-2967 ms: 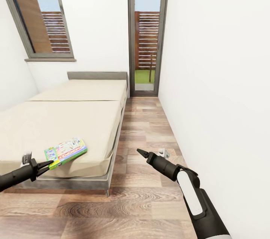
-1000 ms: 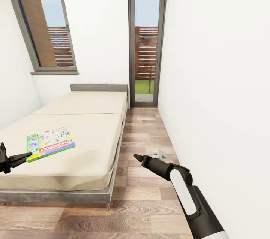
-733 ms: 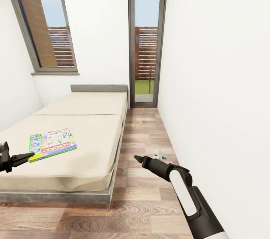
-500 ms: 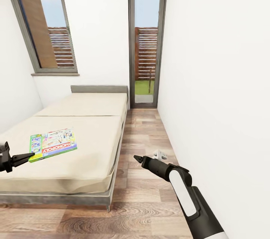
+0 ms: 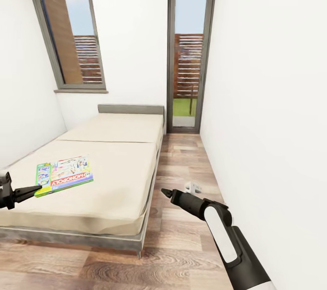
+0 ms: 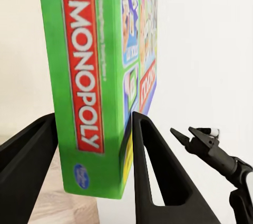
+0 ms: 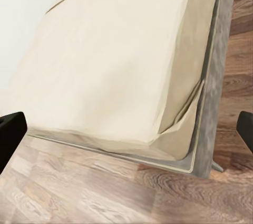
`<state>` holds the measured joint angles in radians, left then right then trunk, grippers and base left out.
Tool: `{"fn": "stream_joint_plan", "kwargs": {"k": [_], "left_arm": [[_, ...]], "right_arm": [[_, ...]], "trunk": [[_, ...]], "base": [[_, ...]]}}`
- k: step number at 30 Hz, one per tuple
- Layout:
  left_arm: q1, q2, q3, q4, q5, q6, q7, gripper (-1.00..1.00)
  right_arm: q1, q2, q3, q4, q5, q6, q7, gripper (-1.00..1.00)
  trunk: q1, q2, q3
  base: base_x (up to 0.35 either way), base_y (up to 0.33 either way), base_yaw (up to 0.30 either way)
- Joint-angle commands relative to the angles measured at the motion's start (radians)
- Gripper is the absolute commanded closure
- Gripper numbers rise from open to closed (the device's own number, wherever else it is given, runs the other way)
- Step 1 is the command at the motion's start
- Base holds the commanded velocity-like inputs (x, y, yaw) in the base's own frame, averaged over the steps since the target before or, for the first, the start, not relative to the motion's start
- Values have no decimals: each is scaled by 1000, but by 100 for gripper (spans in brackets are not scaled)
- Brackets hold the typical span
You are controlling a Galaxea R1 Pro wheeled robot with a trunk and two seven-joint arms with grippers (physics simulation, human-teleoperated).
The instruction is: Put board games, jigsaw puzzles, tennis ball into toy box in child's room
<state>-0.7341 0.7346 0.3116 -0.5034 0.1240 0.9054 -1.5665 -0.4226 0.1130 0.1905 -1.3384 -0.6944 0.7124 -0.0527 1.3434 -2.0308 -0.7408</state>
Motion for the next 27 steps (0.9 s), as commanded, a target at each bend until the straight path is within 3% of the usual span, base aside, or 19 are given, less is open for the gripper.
{"fn": "stream_joint_plan", "kwargs": {"k": [1,7,27], "left_arm": [[-1,0,0,0,-1,10,-4,100],[-1,0,0,0,-1,9,-4,100],[-1,-1,0,0,-4,9,-4,100]], "right_arm": [[-1,0,2,-1,-7,4,-6,-100],[-1,0,39,-2,-5,3,-6,-100],[-1,-9,51,-13,-5,4,-6,-100]], "trunk": [[-4,7,2],[-27,49,21],[-104,189,84]], "base": [[0,0,290],[0,0,292],[0,0,292]]}}
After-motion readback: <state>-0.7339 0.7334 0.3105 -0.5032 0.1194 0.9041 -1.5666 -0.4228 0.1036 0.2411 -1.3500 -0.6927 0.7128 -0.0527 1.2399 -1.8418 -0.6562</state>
